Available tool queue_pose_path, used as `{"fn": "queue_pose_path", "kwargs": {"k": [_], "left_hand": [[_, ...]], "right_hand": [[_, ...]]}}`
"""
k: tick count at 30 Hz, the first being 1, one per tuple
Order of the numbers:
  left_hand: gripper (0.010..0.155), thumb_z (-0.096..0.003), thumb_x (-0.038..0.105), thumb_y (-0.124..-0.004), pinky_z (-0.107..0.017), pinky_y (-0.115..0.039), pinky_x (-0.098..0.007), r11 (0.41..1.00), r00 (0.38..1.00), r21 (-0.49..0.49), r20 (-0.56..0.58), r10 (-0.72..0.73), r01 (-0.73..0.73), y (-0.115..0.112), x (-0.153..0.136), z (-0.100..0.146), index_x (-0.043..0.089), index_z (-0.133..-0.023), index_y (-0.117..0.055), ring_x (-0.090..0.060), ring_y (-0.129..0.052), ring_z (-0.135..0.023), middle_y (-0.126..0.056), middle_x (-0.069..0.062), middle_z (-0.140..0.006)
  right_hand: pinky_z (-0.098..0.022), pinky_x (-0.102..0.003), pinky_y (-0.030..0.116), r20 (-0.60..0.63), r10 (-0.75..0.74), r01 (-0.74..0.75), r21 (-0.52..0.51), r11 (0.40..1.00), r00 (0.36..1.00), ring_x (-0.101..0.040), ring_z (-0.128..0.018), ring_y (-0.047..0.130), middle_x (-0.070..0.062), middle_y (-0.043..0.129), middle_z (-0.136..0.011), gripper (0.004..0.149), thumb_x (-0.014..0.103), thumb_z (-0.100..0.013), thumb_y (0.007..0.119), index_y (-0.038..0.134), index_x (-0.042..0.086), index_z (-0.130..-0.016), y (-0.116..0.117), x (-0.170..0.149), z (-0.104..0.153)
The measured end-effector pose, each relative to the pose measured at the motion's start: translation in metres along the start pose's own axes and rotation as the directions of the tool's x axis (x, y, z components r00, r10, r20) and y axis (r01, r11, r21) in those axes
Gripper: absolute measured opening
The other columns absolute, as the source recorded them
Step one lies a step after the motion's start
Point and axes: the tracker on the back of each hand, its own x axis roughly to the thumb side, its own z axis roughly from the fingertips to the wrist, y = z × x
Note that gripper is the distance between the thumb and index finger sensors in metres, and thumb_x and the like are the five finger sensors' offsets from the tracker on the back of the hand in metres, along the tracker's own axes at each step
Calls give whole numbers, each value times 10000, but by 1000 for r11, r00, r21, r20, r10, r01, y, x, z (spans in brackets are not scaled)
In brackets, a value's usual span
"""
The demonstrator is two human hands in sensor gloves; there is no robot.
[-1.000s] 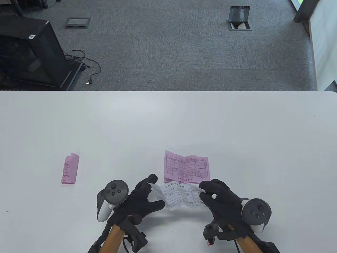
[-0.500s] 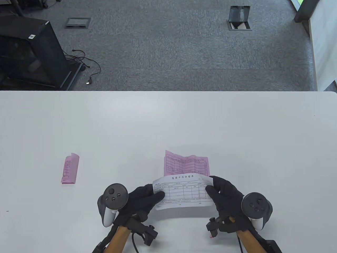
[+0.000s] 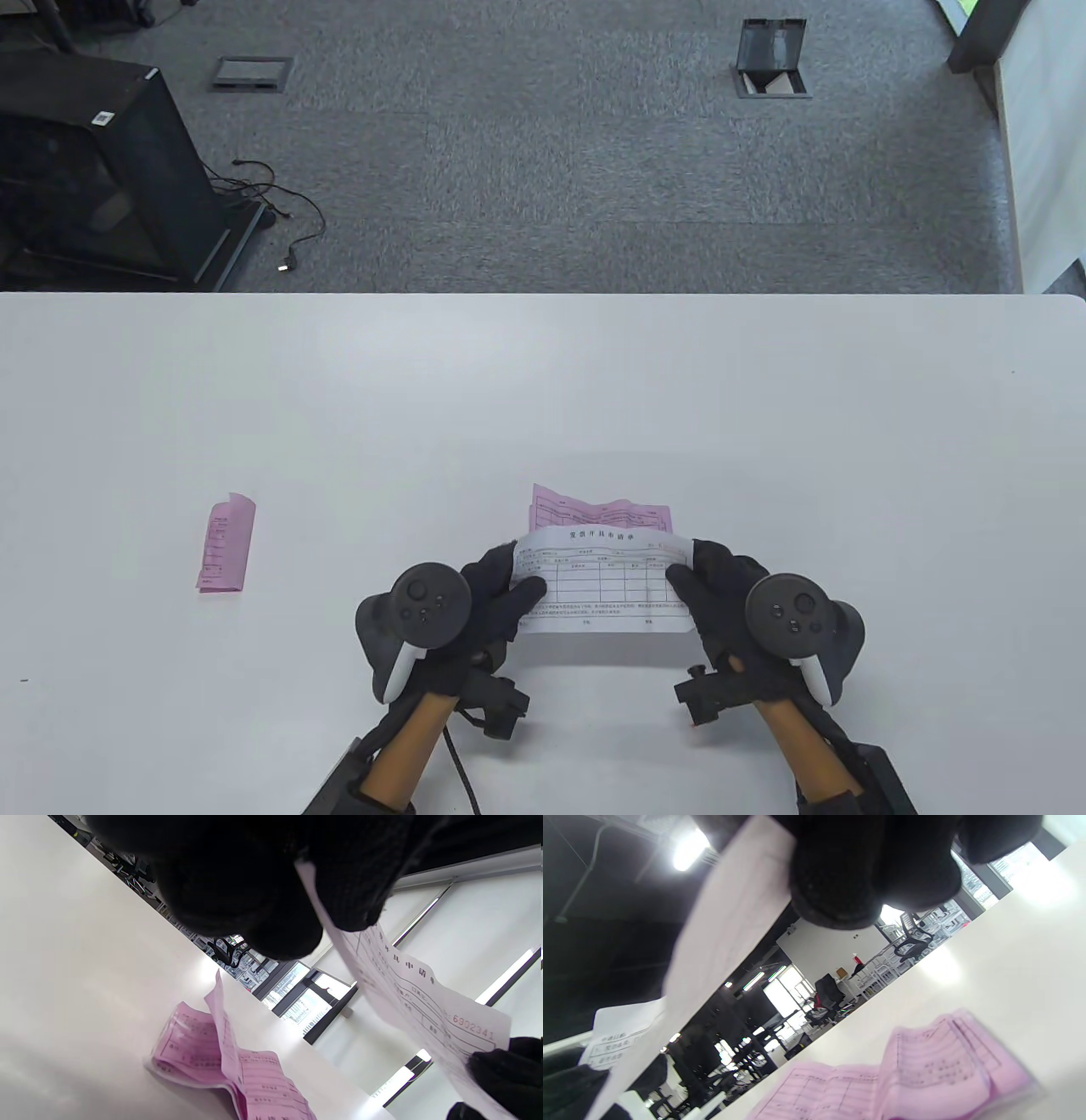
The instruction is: Unfold folded invoices and stack
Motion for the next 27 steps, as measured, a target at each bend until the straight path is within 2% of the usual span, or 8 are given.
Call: {"fn": "queue_pose_path", "kwargs": {"k": [3, 6, 12, 16, 20, 23, 27], "left_hand": [[581, -429, 386, -928, -254, -846, -259, 994, 992, -18, -66, -111, 110, -3, 7, -22, 181, -953, -785, -217, -987, -417, -1062, -43, -575], [622, -425, 391, -931, -258, -837, -257, 982, 975, -66, -125, -182, 174, -10, 12, -41, 186, -984, -751, -219, -979, -425, -1054, -42, -588], [646, -427, 394, -929, -264, -828, -254, 944, 933, -149, -168, -318, 295, -26, 15, -68, 192, -1006, -724, -219, -970, -433, -1044, -39, -600], [650, -429, 395, -927, -260, -824, -253, 929, 917, -190, -185, -352, 318, -38, 12, -79, 192, -1010, -719, -217, -966, -430, -1041, -42, -602], [653, -429, 399, -925, -239, -819, -243, 918, 903, -223, -212, -374, 328, -48, 5, -87, 189, -1012, -718, -205, -966, -404, -1043, -39, -594], [654, -430, 398, -925, -239, -818, -244, 913, 899, -251, -223, -377, 321, -56, 0, -91, 190, -1014, -717, -207, -965, -406, -1044, -43, -594], [655, -432, 401, -921, -241, -818, -244, 910, 895, -269, -233, -380, 316, -61, -7, -96, 188, -1016, -713, -208, -964, -410, -1047, -43, -590]], "right_hand": [[-607, -569, 648, -41, 102, -100, 40, 994, 994, -241, -569, 901, 26, 960, -452, 402, 384, -445, 791, 798, 175, -788, 5, 6, -23], [-612, -573, 641, -75, 212, -201, 128, 971, 974, -245, -578, 898, 21, 962, -459, 400, 392, -446, 789, 804, 178, -783, 17, 5, -42], [-612, -577, 636, -133, 353, -319, 224, 921, 926, -256, -592, 897, 14, 967, -481, 393, 402, -446, 787, 811, 196, -780, 43, -5, -64], [-613, -581, 632, -164, 384, -334, 266, 904, 908, -265, -598, 894, 6, 968, -491, 388, 404, -448, 787, 814, 205, -780, 58, -15, -75], [-611, -580, 635, -181, 475, -411, 300, 861, 862, -272, -599, 897, 5, 972, -497, 383, 414, -446, 786, 821, 217, -772, 73, -21, -82], [-611, -579, 636, -166, 533, -458, 344, 820, 830, -280, -606, 901, 1, 980, -509, 377, 416, -446, 786, 822, 230, -772, 84, -24, -85], [-610, -571, 641, -134, 568, -498, 349, 794, 812, -276, -568, 906, 1, 972, -482, 375, 415, -441, 790, 827, 234, -768, 89, -22, -87]]}}
